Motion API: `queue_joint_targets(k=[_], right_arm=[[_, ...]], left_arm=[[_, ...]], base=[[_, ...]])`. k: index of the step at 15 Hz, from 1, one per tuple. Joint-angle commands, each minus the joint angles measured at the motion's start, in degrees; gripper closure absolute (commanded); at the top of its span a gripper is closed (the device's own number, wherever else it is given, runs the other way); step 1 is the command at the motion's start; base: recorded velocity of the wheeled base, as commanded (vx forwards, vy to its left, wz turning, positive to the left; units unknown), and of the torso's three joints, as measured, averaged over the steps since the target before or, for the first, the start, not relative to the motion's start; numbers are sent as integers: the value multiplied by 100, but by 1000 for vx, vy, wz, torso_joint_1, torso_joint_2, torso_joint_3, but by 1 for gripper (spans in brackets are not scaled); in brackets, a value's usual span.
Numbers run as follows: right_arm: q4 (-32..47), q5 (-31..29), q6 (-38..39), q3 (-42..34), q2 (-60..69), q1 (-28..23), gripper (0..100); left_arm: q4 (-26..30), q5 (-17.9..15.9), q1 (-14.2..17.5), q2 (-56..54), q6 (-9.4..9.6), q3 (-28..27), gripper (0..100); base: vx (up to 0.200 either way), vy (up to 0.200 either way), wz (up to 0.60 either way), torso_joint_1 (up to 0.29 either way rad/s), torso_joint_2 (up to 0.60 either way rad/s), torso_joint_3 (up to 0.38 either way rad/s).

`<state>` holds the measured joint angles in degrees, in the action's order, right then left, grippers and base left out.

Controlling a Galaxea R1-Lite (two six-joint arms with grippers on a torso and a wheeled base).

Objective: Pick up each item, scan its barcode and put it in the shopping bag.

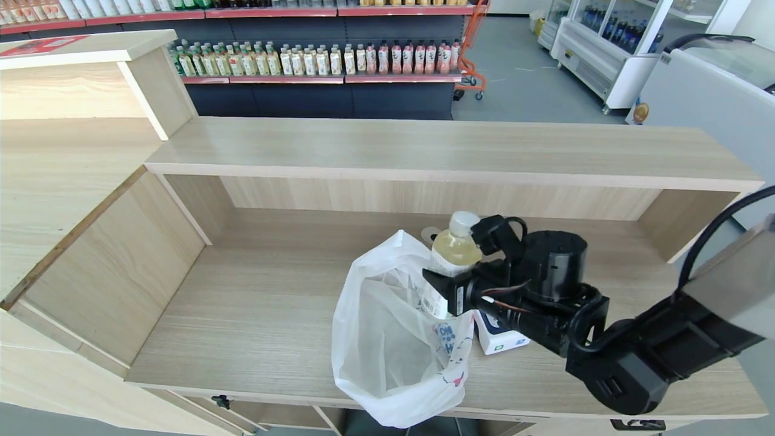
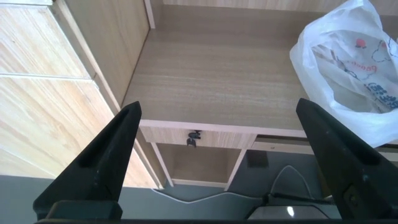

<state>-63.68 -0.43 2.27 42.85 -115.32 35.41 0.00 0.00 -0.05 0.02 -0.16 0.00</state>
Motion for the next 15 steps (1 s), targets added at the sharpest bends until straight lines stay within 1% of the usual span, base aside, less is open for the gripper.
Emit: queue_joint_targets(k=[1,4,5,7,10,12,15], right_arm=[[-294,8,-86,-22,-693,212,100],[-742,8,-86,-40,-1054,379,100],[-1050,16,-95,-31,-1265,458,100],[-1384,51,-174,-110,-1555,466,100],[-2104,60,-464,-497,-1994,484,100],[-2509,60,-622,-497,-2302,484,100],[-2535,60,-763,-418,-2460,537,100]], left_arm=[[0,0,5,-2,-2,-9,0],[0,0,5,-2,-2,0,0],[0,0,5,-2,-2,0,0],[0,0,5,-2,-2,0,0],[0,0,5,-2,-2,0,0],[0,0,5,-2,-2,-9,0],[0,0,5,-2,-2,0,0]], base=[[0,0,0,0,0,0],[0,0,0,0,0,0],[0,0,0,0,0,0],[0,0,0,0,0,0],[0,0,0,0,0,0],[0,0,0,0,0,0],[0,0,0,0,0,0]])
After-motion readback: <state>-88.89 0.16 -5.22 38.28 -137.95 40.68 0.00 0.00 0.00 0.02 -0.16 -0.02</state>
